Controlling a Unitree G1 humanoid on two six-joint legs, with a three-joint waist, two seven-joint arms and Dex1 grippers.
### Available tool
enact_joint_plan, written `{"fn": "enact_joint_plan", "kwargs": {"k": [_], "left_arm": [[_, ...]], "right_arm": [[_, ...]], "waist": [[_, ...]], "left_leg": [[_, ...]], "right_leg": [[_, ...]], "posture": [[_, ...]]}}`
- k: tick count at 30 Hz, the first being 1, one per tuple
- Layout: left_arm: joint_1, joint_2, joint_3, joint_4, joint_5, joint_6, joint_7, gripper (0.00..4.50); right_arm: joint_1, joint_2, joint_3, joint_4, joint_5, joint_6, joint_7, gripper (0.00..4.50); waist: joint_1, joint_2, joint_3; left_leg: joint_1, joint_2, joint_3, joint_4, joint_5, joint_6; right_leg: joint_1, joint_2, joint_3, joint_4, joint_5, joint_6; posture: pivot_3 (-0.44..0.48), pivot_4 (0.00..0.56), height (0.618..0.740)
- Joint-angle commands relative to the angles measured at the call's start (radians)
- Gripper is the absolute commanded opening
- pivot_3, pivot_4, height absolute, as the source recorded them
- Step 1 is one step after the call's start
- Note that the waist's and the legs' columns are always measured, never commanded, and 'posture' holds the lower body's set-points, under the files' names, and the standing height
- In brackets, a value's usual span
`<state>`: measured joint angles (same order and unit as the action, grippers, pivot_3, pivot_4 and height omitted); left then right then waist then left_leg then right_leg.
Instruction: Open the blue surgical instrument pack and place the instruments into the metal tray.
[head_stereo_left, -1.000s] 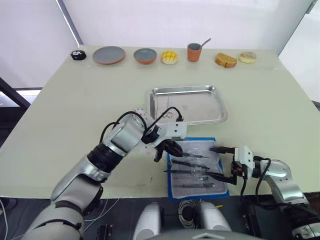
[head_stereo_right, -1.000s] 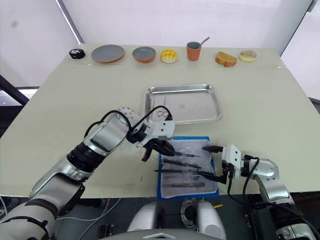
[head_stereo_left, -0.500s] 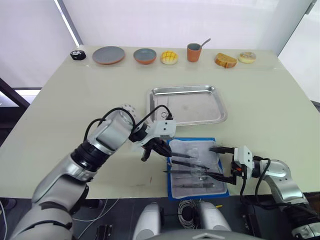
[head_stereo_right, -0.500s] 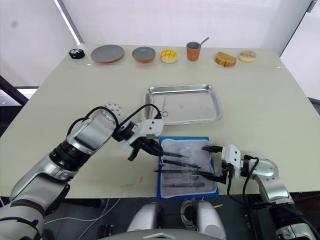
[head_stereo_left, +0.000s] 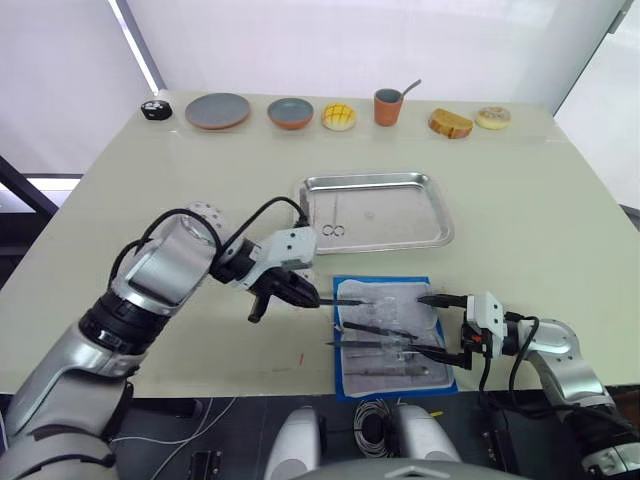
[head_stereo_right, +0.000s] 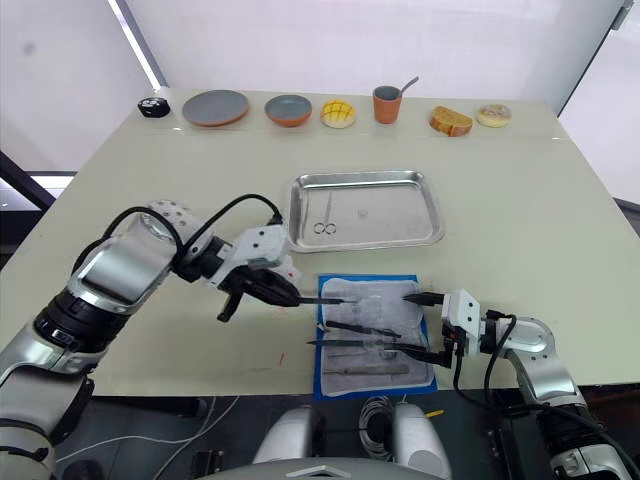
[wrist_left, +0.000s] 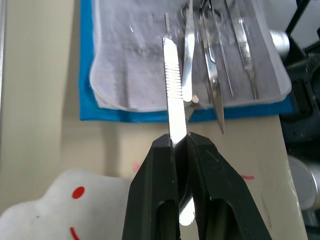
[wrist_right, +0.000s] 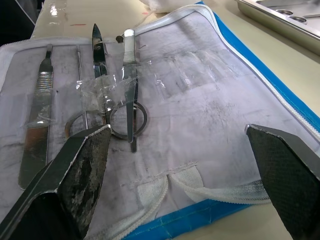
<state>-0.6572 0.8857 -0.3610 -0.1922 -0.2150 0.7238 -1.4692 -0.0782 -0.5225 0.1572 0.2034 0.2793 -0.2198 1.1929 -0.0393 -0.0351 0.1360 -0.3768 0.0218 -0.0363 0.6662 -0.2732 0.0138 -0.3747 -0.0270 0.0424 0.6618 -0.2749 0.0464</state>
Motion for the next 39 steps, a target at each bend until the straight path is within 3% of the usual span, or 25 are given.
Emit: {"fn": "enact_joint_plan", "kwargs": {"k": [1,7,13,22,28,39], "left_arm": [[0.018,-0.065,0.119,-0.035,-0.052,0.086,0.149,0.03],[0.021,-0.239,0.193,-0.054,-0.059,0.276,0.435,0.03],[-0.075,-0.566,0.343,-0.007,-0.043,0.514,0.808,0.03],[-0.153,-0.864,0.457,0.059,0.036,0.498,1.204,0.03],[-0.194,-0.978,0.516,0.136,0.064,0.492,1.378,0.03],[-0.285,-1.049,0.517,0.42,0.093,0.341,1.526,0.03]], "right_arm": [[0.037,-0.009,0.082,0.127,-0.109,0.045,-0.004,4.5],[0.027,-0.019,0.08,0.13,-0.105,0.049,0.012,4.5],[0.025,-0.02,0.074,0.126,-0.08,0.034,0.045,4.5],[0.012,-0.005,0.073,0.158,-0.074,0.002,0.077,4.5],[0.007,-0.003,0.07,0.162,-0.071,-0.001,0.088,4.5],[0.024,-0.023,0.06,0.136,-0.066,0.011,0.098,4.5]], "waist": [[0.0,0.0,0.0],[0.001,-0.002,-0.001],[0.006,-0.004,-0.003],[0.008,-0.005,-0.004],[0.006,-0.005,-0.004],[0.011,-0.005,-0.004]], "left_leg": [[0.0,0.0,0.0,0.0,0.0,0.0],[0.0,0.0,0.0,0.0,0.0,0.0],[0.0,-0.001,0.0,0.0,0.0,0.0],[0.0,-0.003,-0.001,-0.001,0.0,-0.001],[0.0,-0.003,-0.002,-0.001,0.0,-0.001],[0.0,-0.006,-0.002,-0.001,0.0,-0.002]], "right_leg": [[0.0,0.0,0.0,0.0,0.0,0.0],[0.0,0.0,0.0,0.0,0.0,0.0],[0.001,-0.002,0.0,0.001,0.0,0.001],[0.001,-0.005,-0.001,0.0,0.001,0.001],[0.001,-0.006,-0.001,0.0,0.001,0.001],[0.001,-0.007,-0.002,0.0,0.001,0.001]], "posture": [[0.0,0.15,0.74],[0.0,0.15,0.74],[0.0,0.15,0.74],[0.0,0.15,0.74],[0.0,0.15,0.74],[0.0,0.15,0.74]]}}
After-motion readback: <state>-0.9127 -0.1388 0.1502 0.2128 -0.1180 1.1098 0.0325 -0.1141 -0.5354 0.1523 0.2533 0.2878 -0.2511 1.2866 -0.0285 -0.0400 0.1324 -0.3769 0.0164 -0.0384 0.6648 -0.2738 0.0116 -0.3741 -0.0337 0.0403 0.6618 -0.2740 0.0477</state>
